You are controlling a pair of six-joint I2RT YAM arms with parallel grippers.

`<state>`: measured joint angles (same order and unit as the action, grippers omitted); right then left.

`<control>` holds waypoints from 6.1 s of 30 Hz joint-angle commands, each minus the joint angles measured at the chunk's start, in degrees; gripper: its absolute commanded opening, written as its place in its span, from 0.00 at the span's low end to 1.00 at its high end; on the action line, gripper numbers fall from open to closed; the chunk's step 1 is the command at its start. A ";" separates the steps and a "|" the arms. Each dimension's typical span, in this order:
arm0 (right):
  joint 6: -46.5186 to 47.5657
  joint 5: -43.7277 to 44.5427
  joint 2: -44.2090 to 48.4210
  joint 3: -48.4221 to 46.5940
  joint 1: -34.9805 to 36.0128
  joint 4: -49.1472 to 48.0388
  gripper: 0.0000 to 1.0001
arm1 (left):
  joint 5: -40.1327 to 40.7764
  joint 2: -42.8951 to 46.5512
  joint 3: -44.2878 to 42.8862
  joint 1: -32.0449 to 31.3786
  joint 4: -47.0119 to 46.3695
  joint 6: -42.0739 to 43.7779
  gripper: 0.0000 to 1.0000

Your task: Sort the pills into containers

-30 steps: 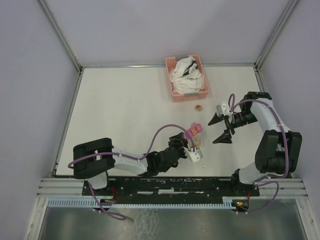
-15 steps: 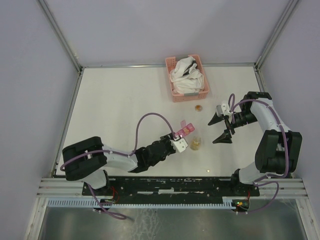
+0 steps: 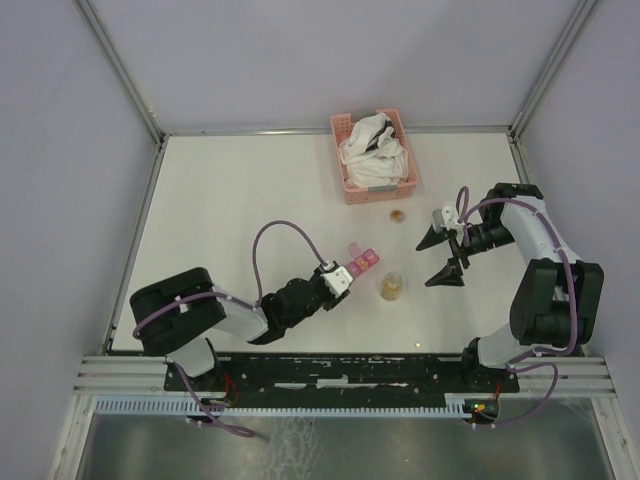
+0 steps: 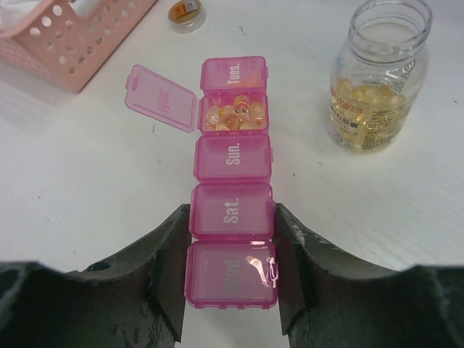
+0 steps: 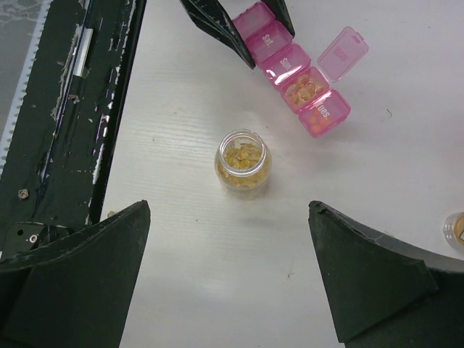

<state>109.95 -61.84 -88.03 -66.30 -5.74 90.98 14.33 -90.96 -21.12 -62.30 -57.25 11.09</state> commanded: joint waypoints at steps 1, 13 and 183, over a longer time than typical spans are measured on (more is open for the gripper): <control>-0.51 -1.12 -0.25 -1.28 -0.09 0.20 0.99 | -1.78 -3.56 1.12 0.90 -9.13 -4.49 0.17; -4.17 -0.14 -0.35 -0.96 0.68 -3.09 0.99 | 1.91 -10.32 3.42 1.45 -16.23 -6.47 0.21; -49.23 16.80 -37.86 -39.89 37.72 -21.80 0.01 | -15.89 -7.70 5.66 10.32 -10.34 -7.58 0.34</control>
<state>67.55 -47.46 -124.92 -106.04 31.77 75.55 -0.54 -99.70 -15.99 -52.21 -65.49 3.46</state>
